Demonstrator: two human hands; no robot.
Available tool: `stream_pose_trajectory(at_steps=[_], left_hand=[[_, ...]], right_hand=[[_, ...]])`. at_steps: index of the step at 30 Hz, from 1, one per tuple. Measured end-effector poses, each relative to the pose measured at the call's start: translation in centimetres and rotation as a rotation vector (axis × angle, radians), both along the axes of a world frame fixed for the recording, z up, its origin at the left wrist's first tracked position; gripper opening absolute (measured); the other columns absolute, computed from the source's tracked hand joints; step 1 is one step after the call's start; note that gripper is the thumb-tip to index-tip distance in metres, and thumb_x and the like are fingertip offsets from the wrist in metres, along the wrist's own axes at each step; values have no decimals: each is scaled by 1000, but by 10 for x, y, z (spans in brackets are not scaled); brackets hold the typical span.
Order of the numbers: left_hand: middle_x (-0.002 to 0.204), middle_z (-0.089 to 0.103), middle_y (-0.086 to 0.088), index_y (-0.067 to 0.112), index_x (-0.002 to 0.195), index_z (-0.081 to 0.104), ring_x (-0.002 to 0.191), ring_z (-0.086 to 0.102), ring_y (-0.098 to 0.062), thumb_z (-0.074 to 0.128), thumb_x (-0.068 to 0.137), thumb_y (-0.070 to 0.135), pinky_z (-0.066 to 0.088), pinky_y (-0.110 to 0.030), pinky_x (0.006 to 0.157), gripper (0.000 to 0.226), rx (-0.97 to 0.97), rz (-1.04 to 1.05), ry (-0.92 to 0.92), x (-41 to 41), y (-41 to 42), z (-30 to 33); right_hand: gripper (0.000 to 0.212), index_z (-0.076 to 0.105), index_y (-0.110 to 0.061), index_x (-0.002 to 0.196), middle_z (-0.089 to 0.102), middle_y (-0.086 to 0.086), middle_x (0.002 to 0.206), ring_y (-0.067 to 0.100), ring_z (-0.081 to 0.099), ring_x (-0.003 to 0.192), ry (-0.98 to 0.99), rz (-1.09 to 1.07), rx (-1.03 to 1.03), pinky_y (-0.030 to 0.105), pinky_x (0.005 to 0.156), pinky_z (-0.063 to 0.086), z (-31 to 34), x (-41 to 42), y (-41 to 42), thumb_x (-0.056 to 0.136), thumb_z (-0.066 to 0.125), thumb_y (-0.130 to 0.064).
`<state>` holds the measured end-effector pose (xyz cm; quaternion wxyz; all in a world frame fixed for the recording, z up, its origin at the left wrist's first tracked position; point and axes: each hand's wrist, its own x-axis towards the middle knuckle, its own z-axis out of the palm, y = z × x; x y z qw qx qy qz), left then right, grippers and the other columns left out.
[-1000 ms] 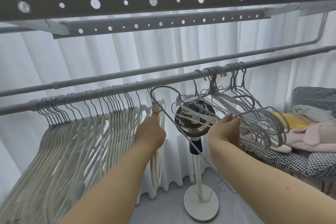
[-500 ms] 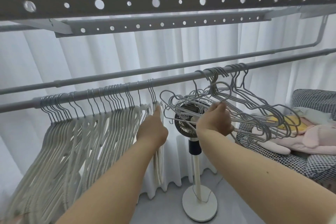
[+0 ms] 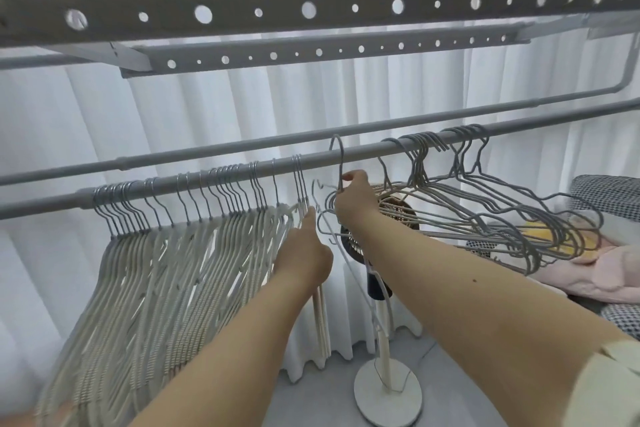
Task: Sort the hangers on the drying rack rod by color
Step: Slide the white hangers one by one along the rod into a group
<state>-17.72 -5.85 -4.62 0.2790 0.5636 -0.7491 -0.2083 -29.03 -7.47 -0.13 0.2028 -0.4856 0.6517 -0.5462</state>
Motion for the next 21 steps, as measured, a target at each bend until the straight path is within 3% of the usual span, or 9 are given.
stream_pose_trajectory(at_steps=[4,8,13,16,17,19,21], left_hand=[[154,35,-10,39,154,13,88,70,-29,35,93,13,59,-44,79,70,23,6,80,2,1,1],[126,55,-3,36,153,21,76,72,-28,34,100,28,58,-42,79,56,26,-11,183,1,5,4],[150,43,-1,33,151,30,106,65,-29,26,100,43,49,-47,97,52,-6,-29,120,3,2,9],[156,35,-6,27,144,41,141,36,-32,13,99,53,35,-48,111,59,-77,23,-61,3,1,17],[152,40,-11,22,138,47,143,29,-33,8,97,57,30,-48,113,67,-138,60,-127,2,2,22],[126,59,-17,12,119,58,125,44,-36,5,97,56,32,-47,107,72,-323,88,-203,-7,10,33],[103,64,-8,12,98,60,100,51,-27,9,102,49,36,-40,96,63,-373,-12,-107,-21,24,42]], right_hand=[[41,44,-11,130,59,17,119,31,59,108,65,94,57,44,96,48,-12,0,-10,90,50,-7],[34,51,-14,123,62,10,117,28,60,105,171,89,52,44,93,49,-16,-16,-6,89,48,-9],[28,54,-11,116,62,10,114,31,55,108,560,-353,63,40,90,43,-6,-80,21,89,47,-15],[33,53,-10,118,61,12,117,33,54,113,761,-444,316,40,92,40,-8,-109,34,86,48,-16],[30,54,-10,116,62,12,117,33,55,112,769,-405,391,39,89,40,-9,-113,37,87,48,-15],[22,56,-11,107,63,12,115,34,58,108,759,-270,490,36,83,42,-14,-116,39,88,45,-10],[18,58,-10,101,65,13,114,32,60,101,750,-155,511,32,77,44,-15,-115,38,89,44,-6]])
